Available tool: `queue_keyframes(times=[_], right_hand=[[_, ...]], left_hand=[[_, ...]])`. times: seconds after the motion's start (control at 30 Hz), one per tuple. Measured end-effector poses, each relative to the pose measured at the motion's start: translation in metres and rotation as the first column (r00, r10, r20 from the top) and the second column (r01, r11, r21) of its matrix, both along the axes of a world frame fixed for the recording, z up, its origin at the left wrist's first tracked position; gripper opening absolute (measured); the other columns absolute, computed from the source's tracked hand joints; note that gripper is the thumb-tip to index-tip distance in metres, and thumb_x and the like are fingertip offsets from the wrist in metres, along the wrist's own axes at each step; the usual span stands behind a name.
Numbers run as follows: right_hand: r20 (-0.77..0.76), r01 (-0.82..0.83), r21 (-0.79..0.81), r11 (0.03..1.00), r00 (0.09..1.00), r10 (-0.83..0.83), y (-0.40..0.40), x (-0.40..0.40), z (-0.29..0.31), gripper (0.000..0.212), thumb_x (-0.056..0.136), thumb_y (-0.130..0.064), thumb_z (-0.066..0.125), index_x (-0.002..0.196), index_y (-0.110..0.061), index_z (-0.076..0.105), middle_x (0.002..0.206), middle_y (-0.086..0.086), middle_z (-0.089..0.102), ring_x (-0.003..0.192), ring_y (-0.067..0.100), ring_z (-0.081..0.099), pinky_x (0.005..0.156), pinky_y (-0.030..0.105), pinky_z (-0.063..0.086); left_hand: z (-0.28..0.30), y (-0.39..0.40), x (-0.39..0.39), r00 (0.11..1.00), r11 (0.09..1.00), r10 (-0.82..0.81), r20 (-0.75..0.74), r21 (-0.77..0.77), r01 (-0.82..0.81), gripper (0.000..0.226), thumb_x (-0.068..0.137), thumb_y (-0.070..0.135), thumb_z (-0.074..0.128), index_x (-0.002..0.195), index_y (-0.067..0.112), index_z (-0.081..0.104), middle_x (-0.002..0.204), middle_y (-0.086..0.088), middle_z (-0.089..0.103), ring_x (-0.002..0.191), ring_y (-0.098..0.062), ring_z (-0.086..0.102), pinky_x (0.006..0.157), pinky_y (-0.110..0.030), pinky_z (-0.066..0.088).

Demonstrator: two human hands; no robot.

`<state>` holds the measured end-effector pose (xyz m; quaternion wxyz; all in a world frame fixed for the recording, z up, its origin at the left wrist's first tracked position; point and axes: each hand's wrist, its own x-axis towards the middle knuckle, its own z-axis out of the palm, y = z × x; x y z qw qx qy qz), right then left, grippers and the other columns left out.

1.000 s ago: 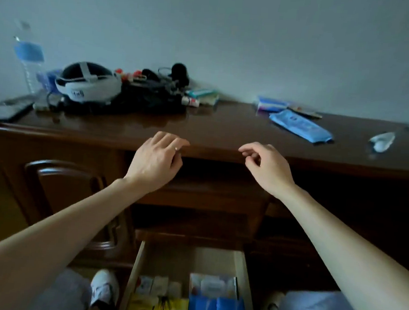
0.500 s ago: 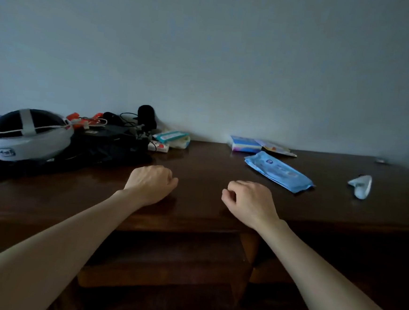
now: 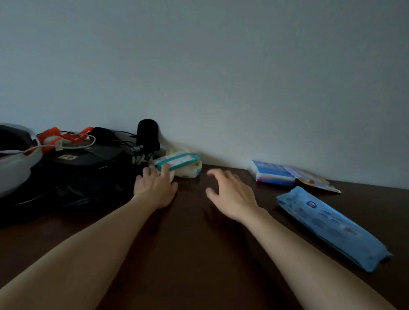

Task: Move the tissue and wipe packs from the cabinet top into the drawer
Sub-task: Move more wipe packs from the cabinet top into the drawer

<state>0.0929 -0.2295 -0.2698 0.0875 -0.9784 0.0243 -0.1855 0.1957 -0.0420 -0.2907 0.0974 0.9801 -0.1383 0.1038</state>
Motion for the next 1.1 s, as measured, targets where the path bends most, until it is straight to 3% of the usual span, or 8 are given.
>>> queue_keyframes(times=[0.1, 0.2, 0.37, 0.5, 0.7, 0.83, 1.0, 1.1], right_hand=[[0.014, -0.055, 0.006, 0.998, 0.998, 0.055, 0.015, 0.070, 0.013, 0.068, 0.094, -0.030, 0.058, 0.155, -0.041, 0.031, 0.163, -0.002, 0.031, 0.145, 0.028, 0.035, 0.108, 0.047, 0.044], [-0.220, -0.101, -0.021, 0.995, 0.971, 0.093, 0.025, 0.122, 0.009, 0.076, 0.095, -0.035, 0.059, 0.160, -0.043, 0.022, 0.172, -0.001, 0.009, 0.154, 0.029, 0.019, 0.119, 0.051, 0.031], [-0.100, -0.087, -0.042, 0.995, 0.992, 0.083, 0.025, 0.134, -0.018, 0.038, 0.100, -0.030, 0.055, 0.138, -0.029, 0.051, 0.140, 0.010, 0.058, 0.119, 0.037, 0.058, 0.092, 0.043, 0.049], [-0.055, -0.066, -0.135, 0.989, 0.997, 0.059, 0.016, 0.089, -0.011, 0.030, 0.096, -0.014, 0.057, 0.123, -0.027, 0.053, 0.122, 0.011, 0.065, 0.101, 0.038, 0.064, 0.072, 0.038, 0.042], [-0.029, -0.023, -0.135, 0.991, 0.999, 0.019, 0.015, -0.026, 0.003, 0.029, 0.099, -0.026, 0.063, 0.126, -0.028, 0.055, 0.125, 0.009, 0.069, 0.103, 0.034, 0.068, 0.071, 0.036, 0.047], [-0.004, 0.031, -0.058, 0.998, 0.999, -0.032, 0.019, -0.104, -0.001, 0.043, 0.098, -0.040, 0.063, 0.137, -0.028, 0.051, 0.120, 0.009, 0.072, 0.100, 0.031, 0.071, 0.070, 0.037, 0.047], [0.217, 0.064, 0.394, 0.917, 0.963, -0.160, 0.034, -0.191, -0.003, 0.044, 0.096, -0.038, 0.067, 0.134, -0.018, 0.057, 0.115, 0.011, 0.074, 0.107, 0.035, 0.068, 0.077, 0.033, 0.047], [0.313, -0.093, 0.622, 0.777, 0.940, -0.138, 0.061, -0.247, -0.009, 0.047, 0.093, -0.037, 0.073, 0.133, -0.013, 0.063, 0.123, 0.003, 0.072, 0.114, 0.020, 0.067, 0.080, 0.016, 0.050]], left_hand=[[-0.014, 0.003, 0.018, 0.989, 0.998, 0.064, 0.134, -0.030, -0.061, 0.057, 0.095, 0.053, 0.037, 0.142, 0.020, 0.038, 0.134, -0.014, 0.053, 0.121, -0.033, 0.049, 0.097, -0.046, 0.038], [-0.018, 0.002, 0.026, 0.981, 0.999, 0.033, 0.189, -0.038, -0.026, 0.058, 0.091, 0.055, 0.041, 0.138, 0.022, 0.045, 0.129, -0.014, 0.054, 0.117, -0.033, 0.051, 0.093, -0.045, 0.041], [-0.018, 0.010, 0.022, 0.974, 0.996, -0.071, 0.217, -0.038, 0.081, 0.061, 0.086, 0.060, 0.047, 0.135, 0.024, 0.052, 0.120, -0.010, 0.057, 0.111, -0.030, 0.054, 0.091, -0.044, 0.042], [-0.012, 0.020, -0.011, 0.961, 0.985, -0.166, 0.221, 0.093, 0.149, 0.068, 0.084, 0.067, 0.039, 0.137, 0.025, 0.043, 0.118, -0.004, 0.057, 0.110, -0.025, 0.056, 0.102, -0.053, 0.028], [-0.008, 0.038, -0.094, 0.938, 0.977, -0.199, 0.284, 0.131, 0.168, 0.095, 0.087, 0.063, 0.041, 0.157, 0.011, 0.003, 0.127, -0.005, 0.060, 0.120, -0.025, 0.055, 0.114, -0.061, 0.006], [-0.006, 0.061, -0.153, 0.910, 0.960, -0.280, 0.306, 0.095, 0.263, 0.059, 0.088, 0.054, 0.046, 0.139, 0.025, 0.048, 0.123, -0.003, 0.058, 0.110, -0.025, 0.057, 0.100, -0.046, 0.038], [0.003, 0.091, -0.237, 0.932, 0.842, -0.188, 0.309, -0.437, 0.315, 0.029, 0.091, 0.047, 0.057, 0.101, 0.021, 0.062, 0.098, 0.002, 0.061, 0.086, -0.023, 0.061, 0.069, -0.035, 0.045], [0.005, 0.106, -0.289, 0.984, 0.551, -0.106, 0.142, -0.816, 0.177, 0.030, 0.087, 0.049, 0.064, 0.089, 0.019, 0.061, 0.091, -0.002, 0.065, 0.082, -0.023, 0.065, 0.071, -0.041, 0.052]])
